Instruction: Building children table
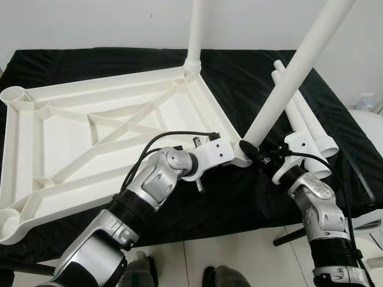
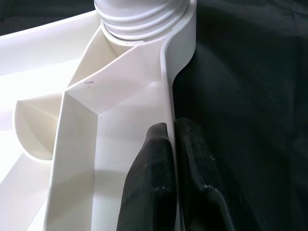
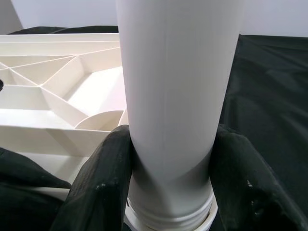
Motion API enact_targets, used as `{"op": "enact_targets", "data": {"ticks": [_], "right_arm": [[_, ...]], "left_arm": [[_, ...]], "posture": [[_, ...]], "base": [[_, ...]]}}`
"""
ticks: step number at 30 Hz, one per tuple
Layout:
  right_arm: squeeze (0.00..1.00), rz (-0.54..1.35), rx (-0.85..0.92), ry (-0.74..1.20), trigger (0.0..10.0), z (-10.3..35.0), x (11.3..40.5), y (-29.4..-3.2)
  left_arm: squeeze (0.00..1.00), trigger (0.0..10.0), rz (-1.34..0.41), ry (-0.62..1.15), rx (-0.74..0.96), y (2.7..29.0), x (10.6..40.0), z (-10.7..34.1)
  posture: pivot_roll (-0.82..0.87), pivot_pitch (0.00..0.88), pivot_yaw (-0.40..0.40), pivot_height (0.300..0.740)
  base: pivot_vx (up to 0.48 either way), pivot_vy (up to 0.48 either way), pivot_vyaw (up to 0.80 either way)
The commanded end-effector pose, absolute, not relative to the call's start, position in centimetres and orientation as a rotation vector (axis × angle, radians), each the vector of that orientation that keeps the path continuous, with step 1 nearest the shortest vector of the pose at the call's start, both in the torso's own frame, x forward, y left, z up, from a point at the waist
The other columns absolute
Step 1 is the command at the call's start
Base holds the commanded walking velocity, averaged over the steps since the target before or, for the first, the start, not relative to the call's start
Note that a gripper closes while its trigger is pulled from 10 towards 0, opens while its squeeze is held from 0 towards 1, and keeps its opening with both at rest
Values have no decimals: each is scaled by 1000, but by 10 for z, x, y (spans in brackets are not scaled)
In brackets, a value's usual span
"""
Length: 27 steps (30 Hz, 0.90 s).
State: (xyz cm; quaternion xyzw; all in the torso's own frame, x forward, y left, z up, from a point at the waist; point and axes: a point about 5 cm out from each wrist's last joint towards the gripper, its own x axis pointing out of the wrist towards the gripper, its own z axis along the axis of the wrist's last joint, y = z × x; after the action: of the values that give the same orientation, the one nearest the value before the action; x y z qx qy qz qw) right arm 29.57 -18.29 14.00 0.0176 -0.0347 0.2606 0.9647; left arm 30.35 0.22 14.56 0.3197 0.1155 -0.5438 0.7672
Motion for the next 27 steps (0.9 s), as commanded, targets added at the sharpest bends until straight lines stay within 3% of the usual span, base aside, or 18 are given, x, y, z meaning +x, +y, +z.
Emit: {"op": "enact_targets", "data": {"ticks": [1, 13, 20, 27], "right_arm": [[0, 580, 68, -154, 10000, 156, 296, -158], [0, 376, 121, -216, 10000, 167, 296, -129], [0, 123, 109, -174, 10000, 163, 296, -110], [0, 92, 120, -169, 10000, 165, 296, -111]], "left_arm": [[0, 10000, -1252, 175, 696, -15, 293, 153], [0, 10000, -1248, 180, 691, -13, 293, 153], [0, 10000, -1241, 180, 691, -13, 295, 154], [0, 10000, -1234, 180, 694, -11, 296, 155]], "posture": [[-46, 54, -46, 740], [-41, 62, -49, 740], [-34, 66, -50, 740], [-31, 65, -46, 740]], "base": [[0, 0, 0], [0, 0, 0], [0, 0, 0], [0, 0, 0]]}}
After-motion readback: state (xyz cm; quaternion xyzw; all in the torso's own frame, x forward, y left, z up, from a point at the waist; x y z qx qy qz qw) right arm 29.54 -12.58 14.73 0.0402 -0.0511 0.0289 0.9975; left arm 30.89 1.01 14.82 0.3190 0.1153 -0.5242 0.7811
